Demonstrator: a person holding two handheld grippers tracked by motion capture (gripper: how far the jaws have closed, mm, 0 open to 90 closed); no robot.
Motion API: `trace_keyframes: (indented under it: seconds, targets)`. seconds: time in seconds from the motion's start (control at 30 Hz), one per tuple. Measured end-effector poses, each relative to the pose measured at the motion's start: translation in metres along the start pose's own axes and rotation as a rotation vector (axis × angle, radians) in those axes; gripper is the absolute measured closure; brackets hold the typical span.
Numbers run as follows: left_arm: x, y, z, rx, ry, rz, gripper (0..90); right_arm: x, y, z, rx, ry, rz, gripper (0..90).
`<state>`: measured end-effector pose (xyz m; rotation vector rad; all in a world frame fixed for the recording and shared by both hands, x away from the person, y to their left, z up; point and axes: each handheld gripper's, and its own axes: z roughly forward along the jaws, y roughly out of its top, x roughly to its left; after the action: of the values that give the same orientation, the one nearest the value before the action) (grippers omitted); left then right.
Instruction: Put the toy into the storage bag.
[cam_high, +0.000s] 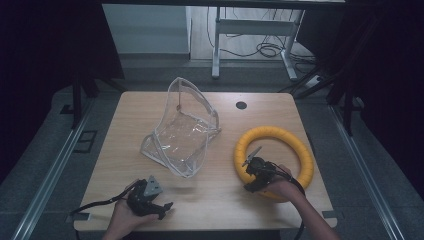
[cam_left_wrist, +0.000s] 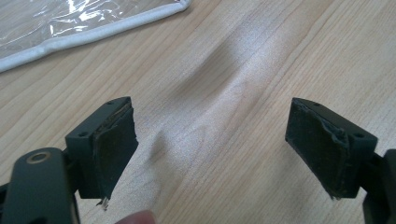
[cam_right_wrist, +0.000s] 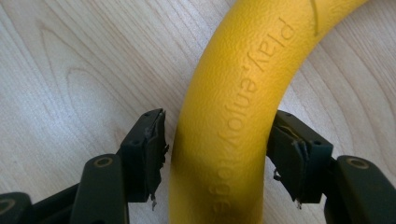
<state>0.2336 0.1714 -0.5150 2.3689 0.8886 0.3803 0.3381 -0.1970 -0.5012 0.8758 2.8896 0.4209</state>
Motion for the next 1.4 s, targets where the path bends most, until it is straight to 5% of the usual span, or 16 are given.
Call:
trace_keyframes:
  seconds: [0.87,1.13,1.4]
  targets:
    - [0.001,0.000,-0.001,-0.004,0.004,0.001,16.2,-0.004,0.010,-0.006,0.042,0.010,0.055,49.0]
    - [0.001,0.000,-0.001,-0.002,0.003,0.002,16.2,-0.009,0.003,-0.039,-0.065,-0.005,0.072,50.1]
    - [0.002,0.000,-0.003,-0.005,0.007,0.002,16.2,-0.012,-0.002,-0.053,-0.114,-0.006,0.083,50.1]
